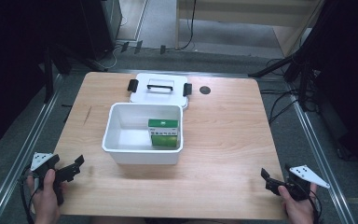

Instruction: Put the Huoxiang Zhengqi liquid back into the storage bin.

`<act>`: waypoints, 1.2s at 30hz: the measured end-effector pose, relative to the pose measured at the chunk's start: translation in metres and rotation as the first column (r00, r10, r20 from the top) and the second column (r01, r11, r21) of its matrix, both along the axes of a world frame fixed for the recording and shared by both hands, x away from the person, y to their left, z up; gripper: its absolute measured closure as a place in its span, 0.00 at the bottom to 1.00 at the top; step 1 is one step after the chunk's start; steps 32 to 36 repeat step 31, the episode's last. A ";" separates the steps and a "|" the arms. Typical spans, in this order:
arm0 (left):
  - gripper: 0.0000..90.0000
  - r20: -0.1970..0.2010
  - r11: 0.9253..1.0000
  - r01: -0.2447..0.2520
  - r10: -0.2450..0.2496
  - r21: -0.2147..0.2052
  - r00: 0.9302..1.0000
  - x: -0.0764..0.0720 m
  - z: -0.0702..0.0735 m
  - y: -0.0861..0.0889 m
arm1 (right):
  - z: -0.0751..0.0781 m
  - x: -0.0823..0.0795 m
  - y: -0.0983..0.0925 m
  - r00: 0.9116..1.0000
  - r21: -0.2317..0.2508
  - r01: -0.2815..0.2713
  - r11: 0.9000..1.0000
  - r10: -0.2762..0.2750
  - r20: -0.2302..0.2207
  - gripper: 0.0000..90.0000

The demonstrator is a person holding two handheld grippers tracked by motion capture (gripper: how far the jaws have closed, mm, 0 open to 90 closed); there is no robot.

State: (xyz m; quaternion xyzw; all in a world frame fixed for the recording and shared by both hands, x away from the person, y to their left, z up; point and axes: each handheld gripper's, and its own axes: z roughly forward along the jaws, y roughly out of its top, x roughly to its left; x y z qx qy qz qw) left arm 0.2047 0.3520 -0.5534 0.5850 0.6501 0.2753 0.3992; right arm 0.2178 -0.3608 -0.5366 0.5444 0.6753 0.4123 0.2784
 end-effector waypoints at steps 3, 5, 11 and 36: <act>0.04 -0.001 1.000 0.000 0.000 -0.001 1.000 0.000 0.000 0.000 | -0.004 -0.005 -0.003 1.000 -0.001 0.012 1.000 -0.012 -0.004 0.05; 0.04 0.000 1.000 0.001 -0.001 0.000 1.000 0.000 0.000 0.000 | -0.007 -0.008 -0.004 1.000 -0.002 0.015 1.000 -0.015 -0.005 0.05; 0.04 -0.002 1.000 0.005 -0.005 0.001 1.000 0.001 0.000 0.000 | -0.010 -0.014 -0.005 0.999 0.037 0.038 0.999 -0.039 0.022 0.07; 0.04 -0.008 1.000 0.011 -0.011 0.008 1.000 0.003 0.000 -0.002 | -0.010 -0.014 -0.005 0.998 0.051 0.059 0.997 -0.059 0.006 0.12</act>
